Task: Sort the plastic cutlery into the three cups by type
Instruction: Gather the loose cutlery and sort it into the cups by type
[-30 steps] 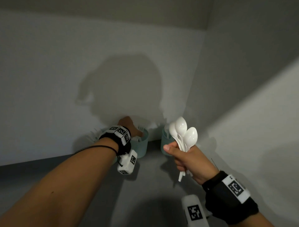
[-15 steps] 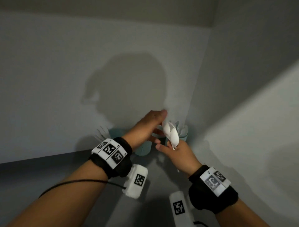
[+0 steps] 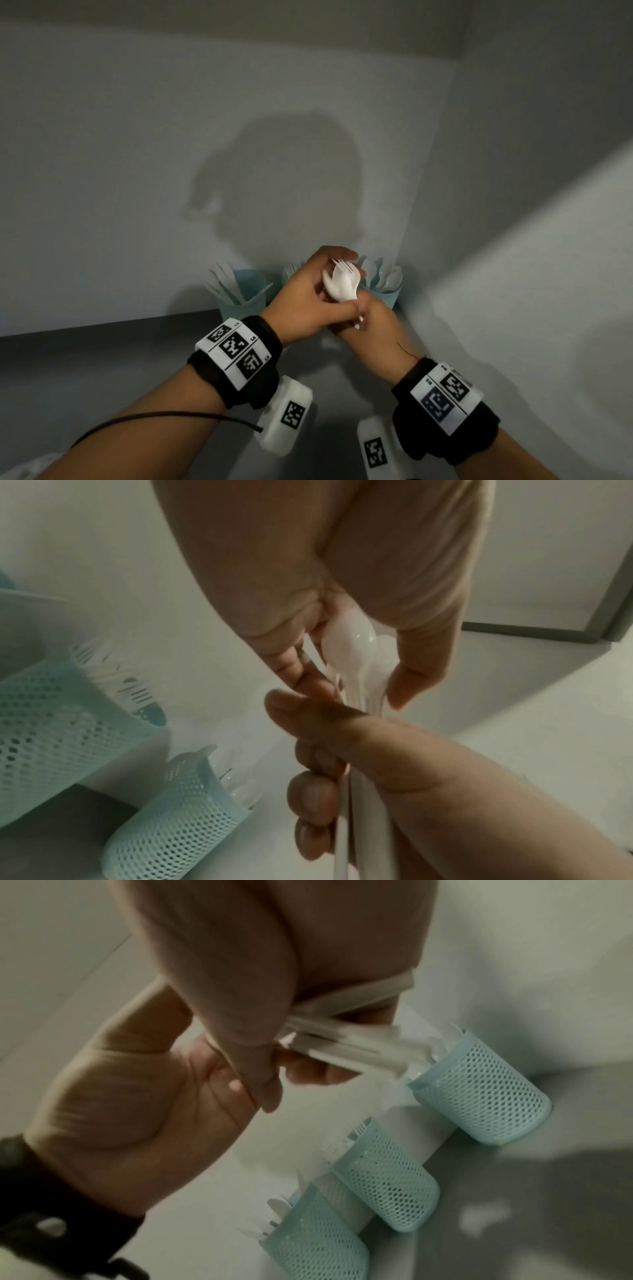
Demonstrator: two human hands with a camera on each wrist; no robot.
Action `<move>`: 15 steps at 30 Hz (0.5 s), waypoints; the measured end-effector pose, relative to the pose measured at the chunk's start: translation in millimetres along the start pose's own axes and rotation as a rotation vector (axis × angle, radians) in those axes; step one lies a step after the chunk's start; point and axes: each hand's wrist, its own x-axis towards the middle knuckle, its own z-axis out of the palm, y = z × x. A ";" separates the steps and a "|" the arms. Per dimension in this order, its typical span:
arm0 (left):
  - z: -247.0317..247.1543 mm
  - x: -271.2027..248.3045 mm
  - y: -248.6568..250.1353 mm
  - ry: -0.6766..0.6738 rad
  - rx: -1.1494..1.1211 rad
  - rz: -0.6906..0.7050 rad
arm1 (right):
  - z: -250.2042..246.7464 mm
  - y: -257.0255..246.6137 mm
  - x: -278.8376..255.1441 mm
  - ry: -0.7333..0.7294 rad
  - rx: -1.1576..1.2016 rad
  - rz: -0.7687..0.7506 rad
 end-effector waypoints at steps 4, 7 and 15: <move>-12.1 -1.7 3.0 -0.043 -0.073 -0.022 | -4.2 1.7 -7.6 -0.006 -0.171 -0.016; -20.2 2.9 8.4 -0.015 -0.015 -0.078 | -8.7 -0.5 -11.7 -0.055 -0.331 -0.062; -26.2 21.0 34.1 -0.339 0.499 -0.231 | 2.5 1.6 -9.3 -0.095 -0.462 -0.091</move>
